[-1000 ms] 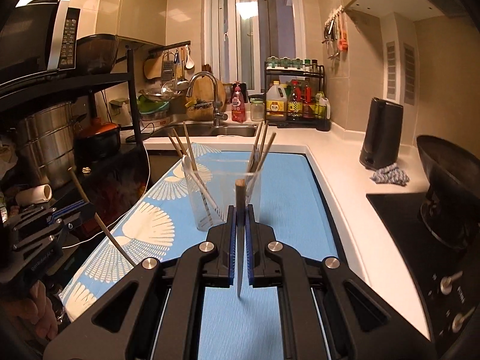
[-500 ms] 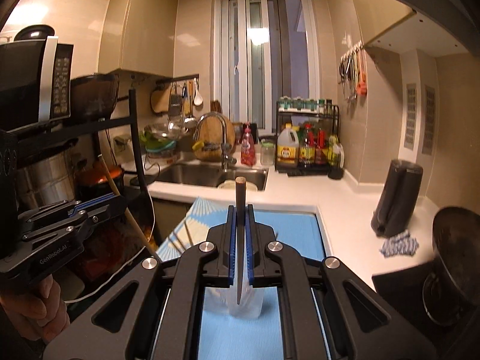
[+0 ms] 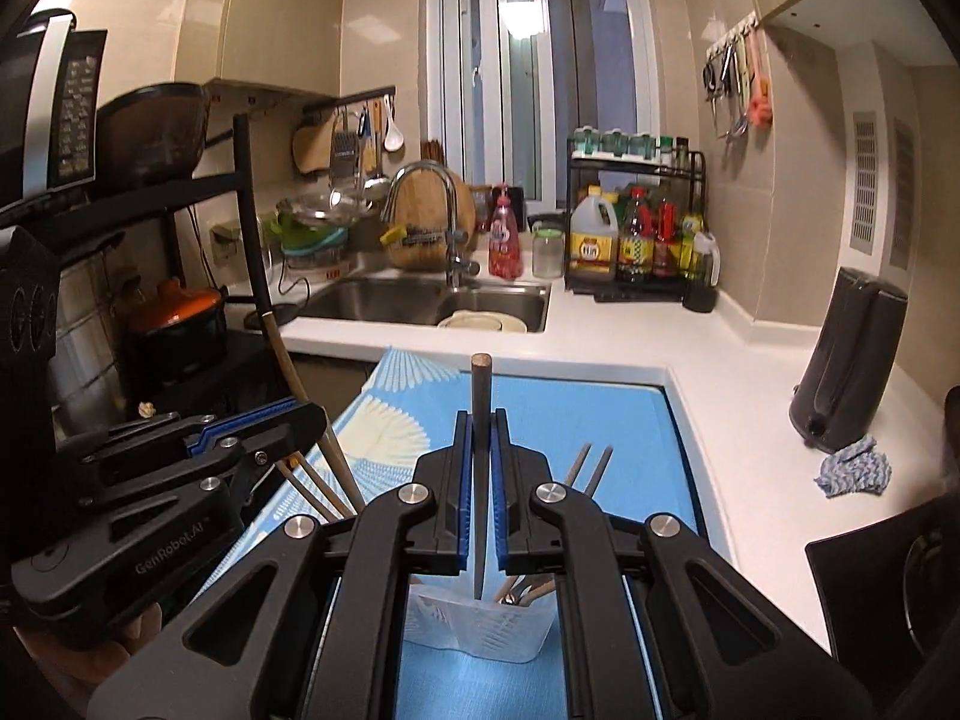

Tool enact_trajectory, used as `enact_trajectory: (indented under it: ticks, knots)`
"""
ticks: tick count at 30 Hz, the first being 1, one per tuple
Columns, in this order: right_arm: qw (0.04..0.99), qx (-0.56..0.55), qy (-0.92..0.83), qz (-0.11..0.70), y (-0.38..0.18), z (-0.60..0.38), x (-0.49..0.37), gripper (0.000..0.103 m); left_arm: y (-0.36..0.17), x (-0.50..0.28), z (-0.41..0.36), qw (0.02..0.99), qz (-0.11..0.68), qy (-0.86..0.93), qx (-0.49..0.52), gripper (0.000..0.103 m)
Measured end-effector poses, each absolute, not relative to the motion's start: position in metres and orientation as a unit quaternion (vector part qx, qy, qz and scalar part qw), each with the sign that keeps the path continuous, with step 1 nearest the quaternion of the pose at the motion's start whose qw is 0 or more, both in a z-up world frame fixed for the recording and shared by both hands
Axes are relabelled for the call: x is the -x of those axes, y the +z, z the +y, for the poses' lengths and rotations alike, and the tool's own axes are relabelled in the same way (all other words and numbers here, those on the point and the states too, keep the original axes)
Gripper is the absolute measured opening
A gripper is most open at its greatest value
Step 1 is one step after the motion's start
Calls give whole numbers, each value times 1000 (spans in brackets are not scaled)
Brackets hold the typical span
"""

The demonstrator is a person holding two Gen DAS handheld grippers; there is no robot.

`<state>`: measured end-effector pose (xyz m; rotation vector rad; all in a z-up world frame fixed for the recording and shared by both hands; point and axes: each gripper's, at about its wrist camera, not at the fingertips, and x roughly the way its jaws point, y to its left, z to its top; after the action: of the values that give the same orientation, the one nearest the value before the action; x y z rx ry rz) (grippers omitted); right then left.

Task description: Organize utensils

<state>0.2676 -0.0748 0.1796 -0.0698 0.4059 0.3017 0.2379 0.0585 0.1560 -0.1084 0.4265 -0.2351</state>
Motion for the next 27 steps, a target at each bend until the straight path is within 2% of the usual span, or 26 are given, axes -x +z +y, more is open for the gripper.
enact_trajectory:
  ticks: [1,3,7,11,13,14,15,16,19,21,23,27]
  knots:
    - [968,35,147,200,179,-75,-267,14,158,-236,60,969,209,-117,56,9]
    - [969,36,146,194,180,-76,-262,20,164,-232,62,971,200,-117,59,20]
    - [974,42,136,178,189,-81,-248,31,181,-217,59,976,176,-115,53,22]
    - [980,44,127,150,204,-93,-217,42,196,-194,59,980,155,-107,58,36]
    - [983,43,117,132,209,-103,-197,57,197,-179,60,982,147,-98,60,48]
    - [986,37,107,123,209,-109,-183,63,195,-169,60,984,143,-91,61,59]
    - [988,29,99,119,207,-115,-173,76,191,-161,60,984,142,-83,63,68]
    - [989,18,92,117,202,-122,-161,87,183,-151,60,985,144,-73,66,71]
    - [990,7,68,123,180,-136,-135,95,153,-129,56,983,170,-44,63,81]
    - [990,22,56,125,162,-139,-124,96,129,-116,53,981,186,-23,56,89]
    - [992,46,31,114,140,-139,-116,98,107,-105,53,979,198,-4,55,92]
    - [988,47,34,144,101,-144,-119,98,80,-97,55,974,215,31,60,96]
